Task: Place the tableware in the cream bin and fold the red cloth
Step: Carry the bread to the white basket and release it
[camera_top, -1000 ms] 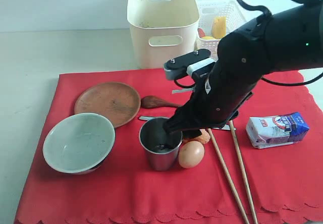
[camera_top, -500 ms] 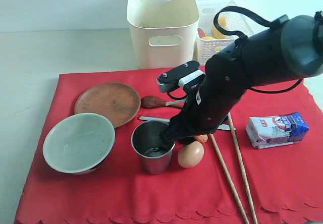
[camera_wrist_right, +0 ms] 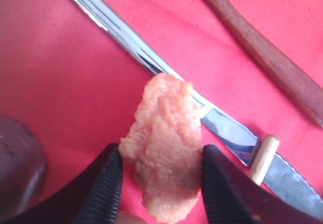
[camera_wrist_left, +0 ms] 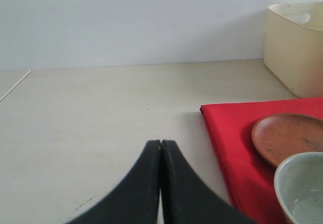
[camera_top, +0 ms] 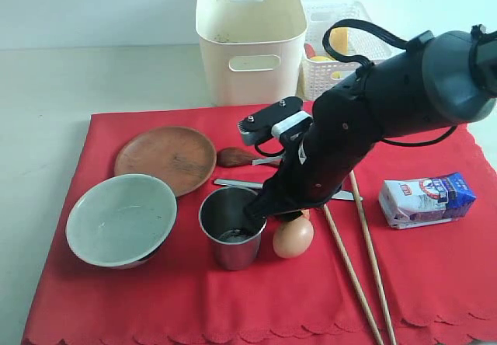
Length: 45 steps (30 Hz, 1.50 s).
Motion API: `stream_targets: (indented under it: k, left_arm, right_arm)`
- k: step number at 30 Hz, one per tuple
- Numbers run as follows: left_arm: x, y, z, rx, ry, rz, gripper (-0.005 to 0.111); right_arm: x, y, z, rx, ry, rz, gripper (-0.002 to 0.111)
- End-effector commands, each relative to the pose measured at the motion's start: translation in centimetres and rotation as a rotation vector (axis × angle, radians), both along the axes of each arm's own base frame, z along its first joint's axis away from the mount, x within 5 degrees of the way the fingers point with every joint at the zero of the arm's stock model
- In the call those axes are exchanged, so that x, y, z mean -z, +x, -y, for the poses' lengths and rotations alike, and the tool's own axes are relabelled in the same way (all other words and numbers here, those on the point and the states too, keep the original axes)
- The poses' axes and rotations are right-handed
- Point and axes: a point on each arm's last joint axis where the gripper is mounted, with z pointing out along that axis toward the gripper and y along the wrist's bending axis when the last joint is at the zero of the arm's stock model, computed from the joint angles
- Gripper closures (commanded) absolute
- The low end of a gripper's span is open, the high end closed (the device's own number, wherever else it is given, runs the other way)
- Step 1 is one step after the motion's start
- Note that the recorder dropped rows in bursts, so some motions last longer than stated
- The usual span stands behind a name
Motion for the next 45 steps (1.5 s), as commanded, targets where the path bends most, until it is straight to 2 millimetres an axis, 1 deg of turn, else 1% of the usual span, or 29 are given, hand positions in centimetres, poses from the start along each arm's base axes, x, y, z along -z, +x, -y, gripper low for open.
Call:
stream_targets:
  k: [1, 4, 7, 10, 14, 18, 22, 29, 33, 37, 45]
  left_arm:
    - [-0.1, 0.0, 0.0, -0.001, -0.009, 0.008, 0.104]
    - [-0.1, 0.0, 0.0, -0.001, -0.009, 0.008, 0.104]
    - [-0.1, 0.0, 0.0, -0.001, -0.009, 0.008, 0.104]
    - [-0.1, 0.0, 0.0, -0.001, -0.009, 0.008, 0.104]
    - [-0.1, 0.0, 0.0, -0.001, -0.009, 0.008, 0.104]
    - [-0.1, 0.0, 0.0, -0.001, -0.009, 0.008, 0.104]
    - [-0.1, 0.0, 0.0, -0.001, -0.009, 0.008, 0.104]
    - [-0.1, 0.0, 0.0, -0.001, -0.009, 0.008, 0.104]
    - [-0.1, 0.0, 0.0, -0.001, -0.009, 0.008, 0.104]
    - [-0.1, 0.0, 0.0, -0.001, -0.009, 0.008, 0.104]
    - [-0.1, 0.0, 0.0, -0.001, -0.009, 0.008, 0.104]
  right_arm:
    - [-0.5, 0.0, 0.0, -0.017, 0.010, 0.026, 0.092]
    - [-1.5, 0.0, -0.1, -0.014, 0.028, 0.049, 0.100]
    - [-2.9, 0.1, -0.1, -0.013, 0.057, 0.085, 0.108]
    - [-4.8, 0.4, -0.2, -0.025, 0.084, 0.138, 0.108]
    - [-7.1, 1.2, -0.3, -0.067, 0.081, 0.243, 0.108]
    - [-9.3, 2.6, 0.1, -0.046, 0.087, 0.334, 0.108]
    - [-10.8, 4.3, 0.9, -0.003, 0.104, 0.383, 0.108]
    - [-13.0, 7.2, 3.6, 0.099, 0.130, 0.460, 0.108]
    - [-13.2, 8.8, 5.5, 0.151, 0.164, 0.523, 0.108]
    - [-12.6, 10.5, 7.5, 0.202, 0.183, 0.568, 0.108]
    - [-9.9, 13.6, 10.6, 0.273, 0.219, 0.629, 0.108]
